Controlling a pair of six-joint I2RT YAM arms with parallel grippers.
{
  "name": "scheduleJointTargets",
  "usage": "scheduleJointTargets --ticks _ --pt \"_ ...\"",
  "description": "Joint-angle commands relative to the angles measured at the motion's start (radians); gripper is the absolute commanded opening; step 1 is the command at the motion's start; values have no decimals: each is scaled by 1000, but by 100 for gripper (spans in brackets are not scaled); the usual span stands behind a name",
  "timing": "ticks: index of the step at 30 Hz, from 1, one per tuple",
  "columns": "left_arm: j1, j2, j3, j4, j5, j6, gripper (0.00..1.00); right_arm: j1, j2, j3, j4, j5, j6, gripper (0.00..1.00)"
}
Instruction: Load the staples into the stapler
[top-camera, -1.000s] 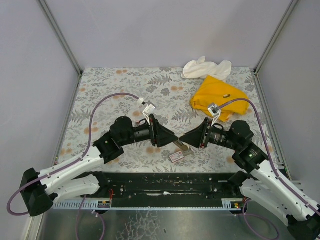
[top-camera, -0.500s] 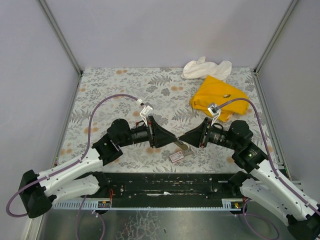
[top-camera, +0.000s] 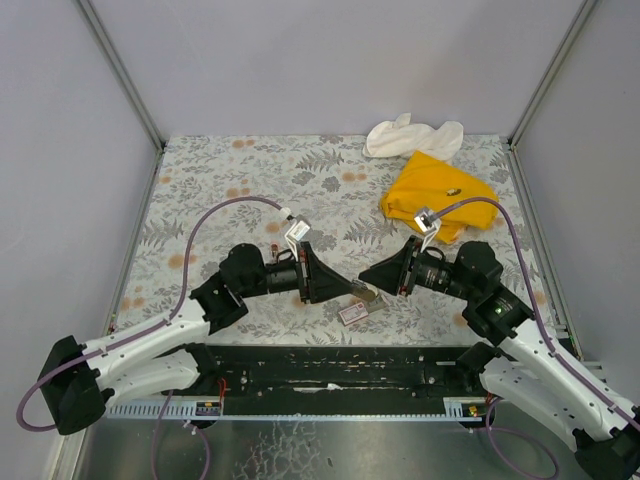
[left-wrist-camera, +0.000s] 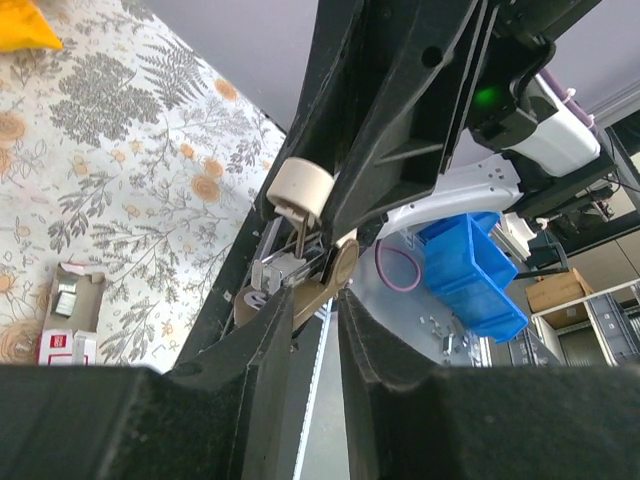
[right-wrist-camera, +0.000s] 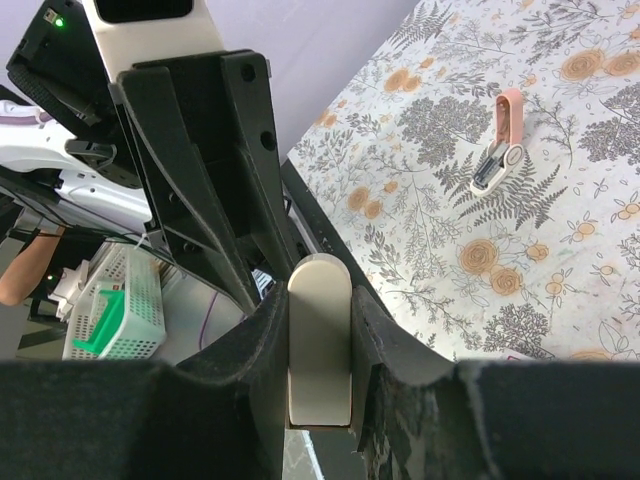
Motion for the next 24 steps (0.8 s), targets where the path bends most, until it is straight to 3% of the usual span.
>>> scheduleJointTargets --ticks 1,8,15,20,24 --pt "6 -7 -51 74 -2 -24 24 -3 -32 11 61 20 -2 3" --pt "4 -14 -132 137 24 -76 24 -4 -65 7 90 73 8 3" --pt "-6 20 -241 369 67 -196 22 -3 -66 -62 205 107 44 3" --pt "-29 -1 -258 338 44 -182 21 -3 -69 -79 226 122 46 3" --pt "-27 -89 -225 192 -47 -102 32 -3 -70 -75 205 118 37 3"
